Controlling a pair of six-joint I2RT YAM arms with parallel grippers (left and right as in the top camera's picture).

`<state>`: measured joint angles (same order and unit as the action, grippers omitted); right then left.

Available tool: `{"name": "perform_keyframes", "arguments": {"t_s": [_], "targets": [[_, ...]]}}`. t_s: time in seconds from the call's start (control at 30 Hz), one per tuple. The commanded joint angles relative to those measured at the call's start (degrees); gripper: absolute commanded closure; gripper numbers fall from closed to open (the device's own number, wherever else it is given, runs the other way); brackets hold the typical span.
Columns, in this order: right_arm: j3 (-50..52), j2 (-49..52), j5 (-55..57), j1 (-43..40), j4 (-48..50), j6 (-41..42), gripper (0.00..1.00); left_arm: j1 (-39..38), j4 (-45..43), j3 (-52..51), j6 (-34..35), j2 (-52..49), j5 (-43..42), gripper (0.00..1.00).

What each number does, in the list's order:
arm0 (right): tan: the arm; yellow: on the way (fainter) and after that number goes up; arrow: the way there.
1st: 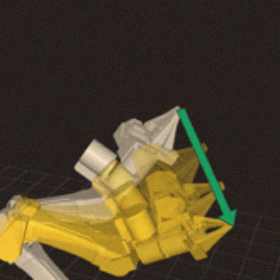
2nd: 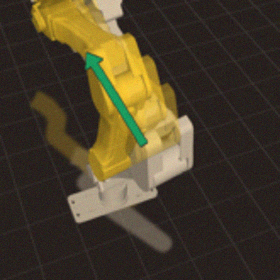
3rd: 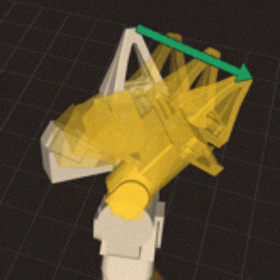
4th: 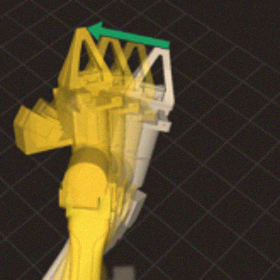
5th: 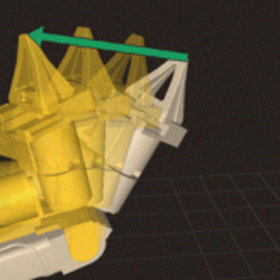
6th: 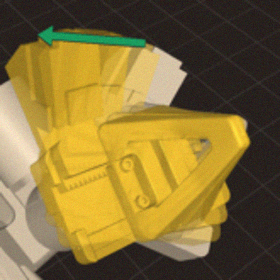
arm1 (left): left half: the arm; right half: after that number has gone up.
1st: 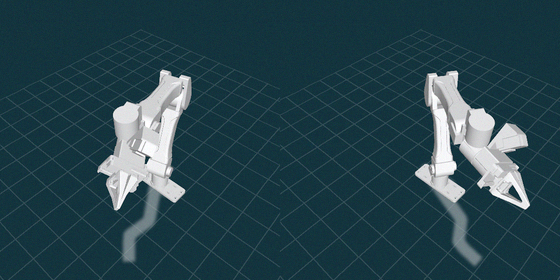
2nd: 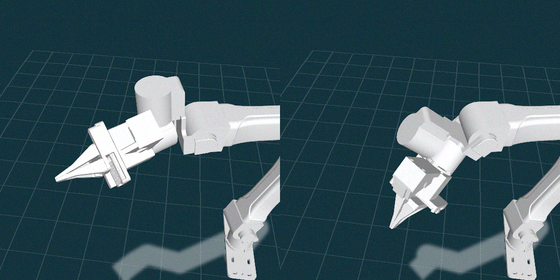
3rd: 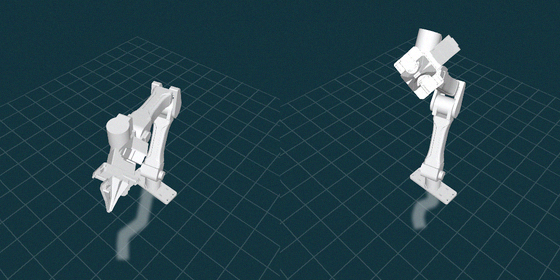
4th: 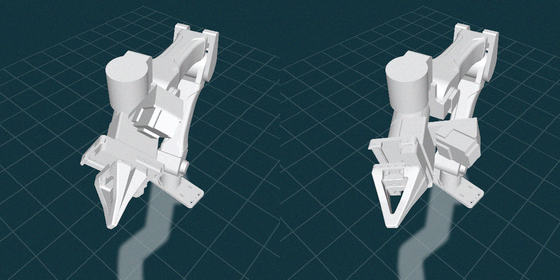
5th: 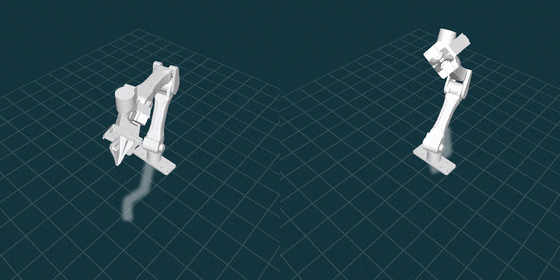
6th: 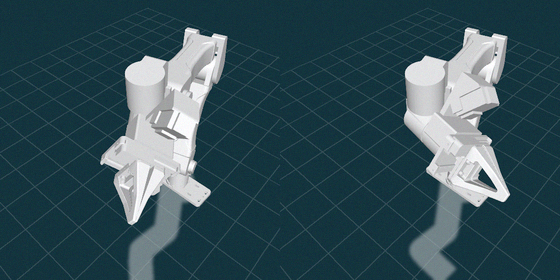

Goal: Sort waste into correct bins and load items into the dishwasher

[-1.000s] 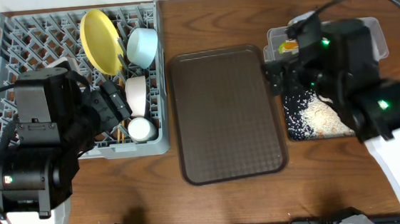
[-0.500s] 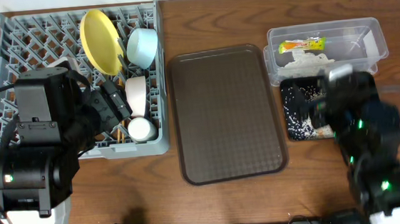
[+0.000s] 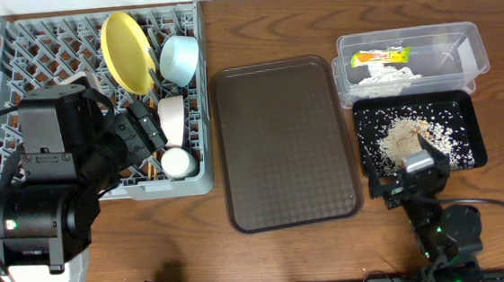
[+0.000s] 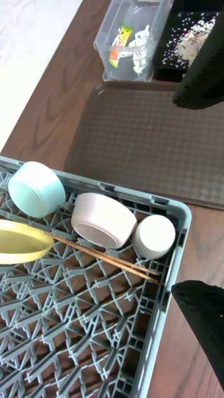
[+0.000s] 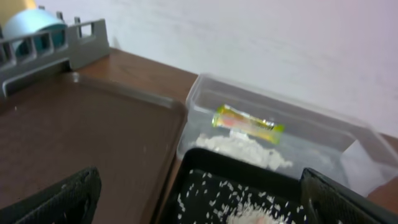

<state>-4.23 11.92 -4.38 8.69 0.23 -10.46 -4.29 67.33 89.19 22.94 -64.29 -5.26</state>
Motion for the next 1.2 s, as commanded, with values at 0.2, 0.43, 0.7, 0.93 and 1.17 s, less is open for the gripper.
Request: {"name": "perform_keyframes", "arguments": {"t_s": [0.2,0.43,0.7,0.93,1.17], "targets": [[3.9,-8.6,-4.5,-1.3,-4.0,1.5,0.01,-0.1,0.1,0.7,0.5,-0.1,-0.1,0.12],[3.9,-11.6,-4.5,-1.8,-3.7,1.4,0.01,-0.1,0.1,0.7,0.5,-0.1,-0.1,0.12],[3.9,-11.6,-4.5,-1.8,-3.7,1.4,0.01,-0.1,0.2,0.7,0.5,-0.1,-0.1,0.12],[3.9,-11.6,-4.5,-1.8,-3.7,1.4,0.01,-0.1,0.1,0.7,0.5,-0.1,-0.1,0.12],[3.9,-11.6,-4.5,-1.8,-3.7,1.4,0.01,-0.1,0.1,0.7,0.5,-0.1,-0.1,0.12]]}}
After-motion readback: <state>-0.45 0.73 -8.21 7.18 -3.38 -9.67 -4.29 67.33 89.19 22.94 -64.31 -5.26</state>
